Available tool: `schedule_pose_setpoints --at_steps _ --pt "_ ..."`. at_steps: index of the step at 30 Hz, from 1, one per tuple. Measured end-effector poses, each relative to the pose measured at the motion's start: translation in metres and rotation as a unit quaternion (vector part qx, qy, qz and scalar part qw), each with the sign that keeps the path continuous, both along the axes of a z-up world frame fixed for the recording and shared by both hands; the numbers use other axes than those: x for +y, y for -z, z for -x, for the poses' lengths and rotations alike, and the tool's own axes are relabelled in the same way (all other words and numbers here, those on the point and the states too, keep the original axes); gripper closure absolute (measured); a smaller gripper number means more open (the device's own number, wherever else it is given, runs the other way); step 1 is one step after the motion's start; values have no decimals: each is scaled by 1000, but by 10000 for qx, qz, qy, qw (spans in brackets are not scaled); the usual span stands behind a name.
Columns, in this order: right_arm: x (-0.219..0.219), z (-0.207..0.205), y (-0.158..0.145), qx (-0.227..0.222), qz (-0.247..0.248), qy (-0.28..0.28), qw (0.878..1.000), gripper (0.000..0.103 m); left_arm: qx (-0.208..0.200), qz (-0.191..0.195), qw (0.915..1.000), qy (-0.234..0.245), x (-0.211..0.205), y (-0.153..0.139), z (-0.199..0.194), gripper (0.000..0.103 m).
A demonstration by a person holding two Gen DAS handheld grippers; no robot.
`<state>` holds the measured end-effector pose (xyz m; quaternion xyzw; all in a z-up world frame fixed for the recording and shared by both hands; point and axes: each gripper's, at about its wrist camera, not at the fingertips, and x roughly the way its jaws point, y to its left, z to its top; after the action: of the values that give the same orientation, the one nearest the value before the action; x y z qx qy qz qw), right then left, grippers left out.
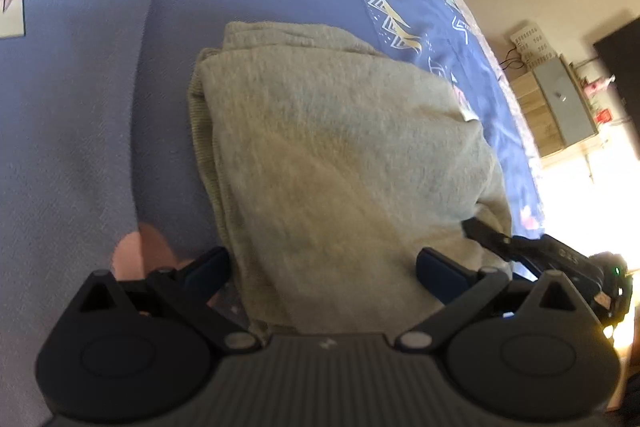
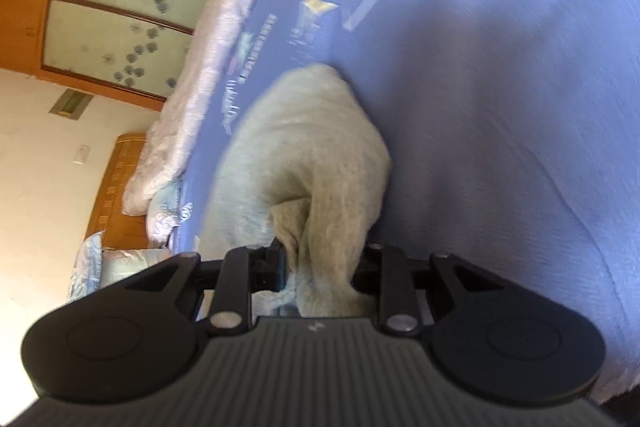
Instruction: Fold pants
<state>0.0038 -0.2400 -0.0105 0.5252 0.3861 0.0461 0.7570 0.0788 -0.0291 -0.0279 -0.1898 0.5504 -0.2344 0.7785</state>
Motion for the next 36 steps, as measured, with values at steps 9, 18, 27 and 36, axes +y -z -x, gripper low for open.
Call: schedule_pose_setpoints --at_steps 9,18,27,36 --pt "-10 2 5 13 -266 -12 9996 74 -233 -123 9996 -102 -6 -5 13 47" --pt "35 -7 -45 -734 879 -718 9908 73 -1308 -475 9901 -153 16 -62 19 78" --pt "60 1 -41 -371 1578 -1133 9802 46 -394 -391 9979 -330 38 -15 8 21" --pt "19 -9 -40 -490 1471 -592 9861 24 -446 43 9989 -112 27 1 7 6"
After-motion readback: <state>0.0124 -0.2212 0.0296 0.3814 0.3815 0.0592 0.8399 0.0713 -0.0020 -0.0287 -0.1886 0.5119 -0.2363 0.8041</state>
